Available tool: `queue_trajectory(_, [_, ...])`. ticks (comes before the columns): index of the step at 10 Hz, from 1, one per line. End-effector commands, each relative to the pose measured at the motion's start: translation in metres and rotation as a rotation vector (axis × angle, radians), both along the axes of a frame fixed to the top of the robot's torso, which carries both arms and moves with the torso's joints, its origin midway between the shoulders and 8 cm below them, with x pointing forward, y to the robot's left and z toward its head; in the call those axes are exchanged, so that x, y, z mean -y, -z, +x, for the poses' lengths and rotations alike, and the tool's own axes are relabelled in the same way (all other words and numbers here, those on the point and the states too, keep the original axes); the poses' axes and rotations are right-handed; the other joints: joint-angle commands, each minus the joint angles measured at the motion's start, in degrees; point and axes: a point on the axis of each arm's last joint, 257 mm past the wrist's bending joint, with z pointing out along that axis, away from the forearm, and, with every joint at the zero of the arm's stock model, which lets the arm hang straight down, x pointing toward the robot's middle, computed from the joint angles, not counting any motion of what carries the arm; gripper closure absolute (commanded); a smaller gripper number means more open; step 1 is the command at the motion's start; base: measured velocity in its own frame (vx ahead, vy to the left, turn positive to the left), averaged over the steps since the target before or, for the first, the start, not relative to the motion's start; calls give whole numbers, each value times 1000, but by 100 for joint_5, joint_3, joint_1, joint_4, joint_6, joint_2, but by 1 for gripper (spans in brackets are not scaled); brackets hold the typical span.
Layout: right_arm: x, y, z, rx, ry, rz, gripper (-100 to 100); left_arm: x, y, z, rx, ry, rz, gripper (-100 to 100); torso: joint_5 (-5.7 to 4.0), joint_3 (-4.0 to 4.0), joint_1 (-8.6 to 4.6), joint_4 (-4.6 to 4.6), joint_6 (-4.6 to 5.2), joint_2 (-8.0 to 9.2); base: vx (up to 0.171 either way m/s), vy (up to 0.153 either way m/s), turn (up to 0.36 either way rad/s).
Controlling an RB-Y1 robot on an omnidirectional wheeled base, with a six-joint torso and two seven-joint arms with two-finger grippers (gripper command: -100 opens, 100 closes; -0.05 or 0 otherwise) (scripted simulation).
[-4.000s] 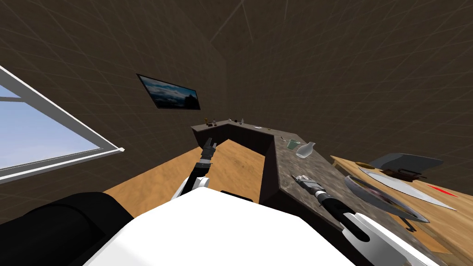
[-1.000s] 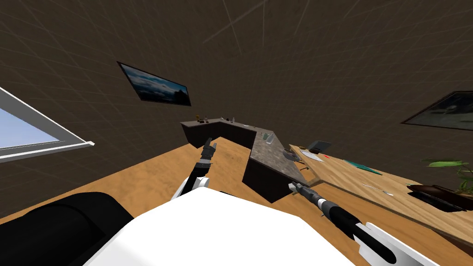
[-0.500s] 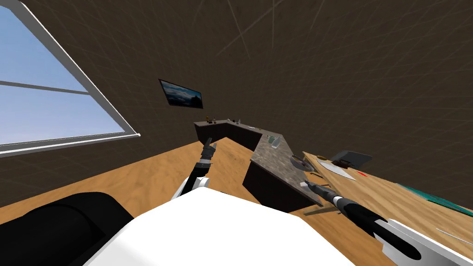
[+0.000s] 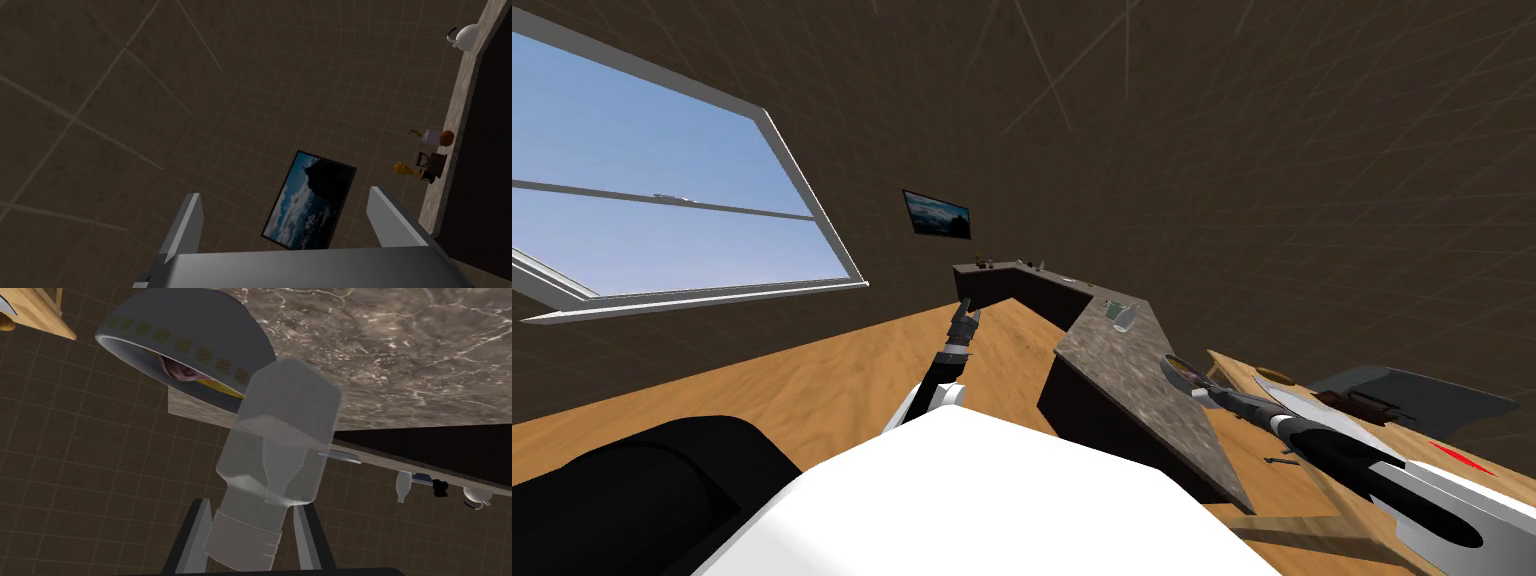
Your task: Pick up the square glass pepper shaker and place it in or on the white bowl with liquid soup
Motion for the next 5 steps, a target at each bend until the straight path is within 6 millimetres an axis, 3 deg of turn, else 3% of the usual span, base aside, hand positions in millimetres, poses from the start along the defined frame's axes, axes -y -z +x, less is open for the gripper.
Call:
queue_trajectory(1, [5, -8, -1, 5, 5, -20, 100, 0, 0, 0, 0, 0, 0, 0, 0, 0, 0, 0, 0, 0, 28, -97, 86])
queue_trajectory(3, [24, -32, 4, 19, 22, -74, 100, 0, 0, 0, 0, 0, 0, 0, 2, 5, 38, -2, 11, 12, 25, -68, 163])
queue_trajectory(5, [42, -59, 11, 36, 37, -128, 100, 0, 0, 0, 0, 0, 0, 0, 8, 2, 31, -2, 1, 7, 24, -134, 267])
